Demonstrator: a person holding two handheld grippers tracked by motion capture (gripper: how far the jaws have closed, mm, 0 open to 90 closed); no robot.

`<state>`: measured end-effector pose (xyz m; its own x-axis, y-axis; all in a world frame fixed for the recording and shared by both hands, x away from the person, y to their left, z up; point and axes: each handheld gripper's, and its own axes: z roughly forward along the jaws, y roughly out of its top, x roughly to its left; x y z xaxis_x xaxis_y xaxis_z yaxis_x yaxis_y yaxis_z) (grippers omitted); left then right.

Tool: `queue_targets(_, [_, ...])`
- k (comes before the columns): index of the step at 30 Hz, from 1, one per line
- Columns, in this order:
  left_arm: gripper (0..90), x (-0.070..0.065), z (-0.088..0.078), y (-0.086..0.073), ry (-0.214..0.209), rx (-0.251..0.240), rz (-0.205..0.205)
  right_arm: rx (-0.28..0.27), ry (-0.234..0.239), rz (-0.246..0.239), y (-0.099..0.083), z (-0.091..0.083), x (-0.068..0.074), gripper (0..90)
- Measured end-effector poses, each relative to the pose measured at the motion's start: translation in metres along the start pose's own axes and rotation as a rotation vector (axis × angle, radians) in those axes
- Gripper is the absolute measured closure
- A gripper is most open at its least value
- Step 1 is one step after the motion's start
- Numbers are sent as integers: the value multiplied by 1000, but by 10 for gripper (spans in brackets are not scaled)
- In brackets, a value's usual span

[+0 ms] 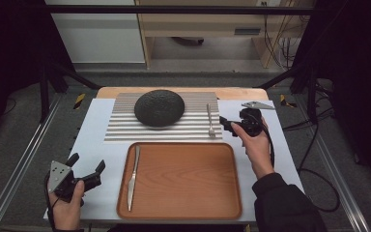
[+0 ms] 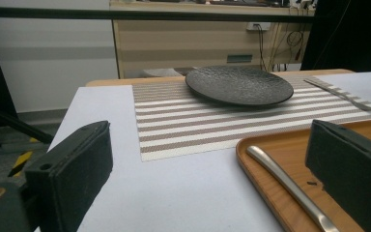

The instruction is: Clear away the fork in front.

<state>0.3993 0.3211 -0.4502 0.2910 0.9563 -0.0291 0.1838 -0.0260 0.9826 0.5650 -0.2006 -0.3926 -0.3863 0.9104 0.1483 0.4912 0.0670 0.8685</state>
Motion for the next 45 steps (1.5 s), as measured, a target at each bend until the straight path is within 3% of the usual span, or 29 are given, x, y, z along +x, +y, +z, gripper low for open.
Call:
queue_targets(3, [30, -1, 2, 0, 1, -3, 18, 11, -13, -10, 1, 11, 0, 132])
queue_targets(4, [30, -1, 3, 0, -1, -4, 20, 30, -26, -28, 2, 22, 0, 136])
queue_targets(7, [22, -1, 6, -1, -1, 2, 20, 29, -15, -17, 2, 34, 0, 141])
queue_targets(12, [17, -3, 9, -2, -10, 6, 23, 42, -14, -41, 4, 43, 3, 142])
queue_targets(19, [15, -9, 5, 1, -29, -34, 48, 72, -8, -69, 3, 51, 8, 142])
queue_targets(24, [14, -8, 7, 0, -35, -31, 35, 109, -8, -77, -3, 61, 11, 154])
queue_targets(34, [17, -8, 7, 0, -44, -23, 32, 97, -25, -58, -9, 83, 17, 237])
queue_targets(39, [18, -9, 7, 0, -52, -22, 35, 112, -65, -41, -14, 91, 16, 315])
queue_targets(45, [20, -8, 7, -1, -48, -16, 29, 125, -76, -30, -19, 101, 16, 435])
